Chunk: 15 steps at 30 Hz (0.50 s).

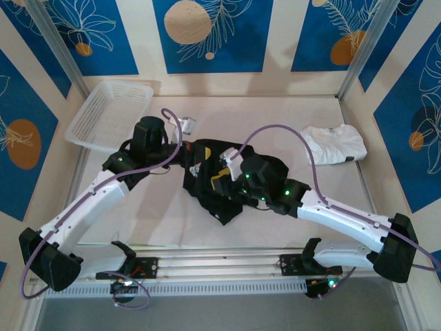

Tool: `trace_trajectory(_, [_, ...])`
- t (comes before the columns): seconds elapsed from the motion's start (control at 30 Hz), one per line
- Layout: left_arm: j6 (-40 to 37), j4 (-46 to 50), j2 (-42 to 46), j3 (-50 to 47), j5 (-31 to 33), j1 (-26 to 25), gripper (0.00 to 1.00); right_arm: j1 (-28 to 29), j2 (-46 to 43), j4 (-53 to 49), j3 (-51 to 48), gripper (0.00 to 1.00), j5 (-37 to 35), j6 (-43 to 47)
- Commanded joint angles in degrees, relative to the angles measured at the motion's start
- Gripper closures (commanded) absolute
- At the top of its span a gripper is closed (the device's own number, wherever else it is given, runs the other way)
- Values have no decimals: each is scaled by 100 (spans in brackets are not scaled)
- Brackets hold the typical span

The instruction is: Fold the inside-out t-shirt

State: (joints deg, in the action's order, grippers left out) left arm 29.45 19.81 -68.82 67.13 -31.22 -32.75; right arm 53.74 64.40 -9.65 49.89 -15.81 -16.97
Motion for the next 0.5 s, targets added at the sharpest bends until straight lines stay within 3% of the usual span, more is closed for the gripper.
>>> trace_trajectory(0.0, [-85, -8, -18, 188, -11, 16, 100, -252, -247, 256, -129, 63, 127, -348])
trace_trajectory(0.47, [-45, -197, -130, 177, -109, -122, 100, -820, 191, 647, 41, 54, 828, -300])
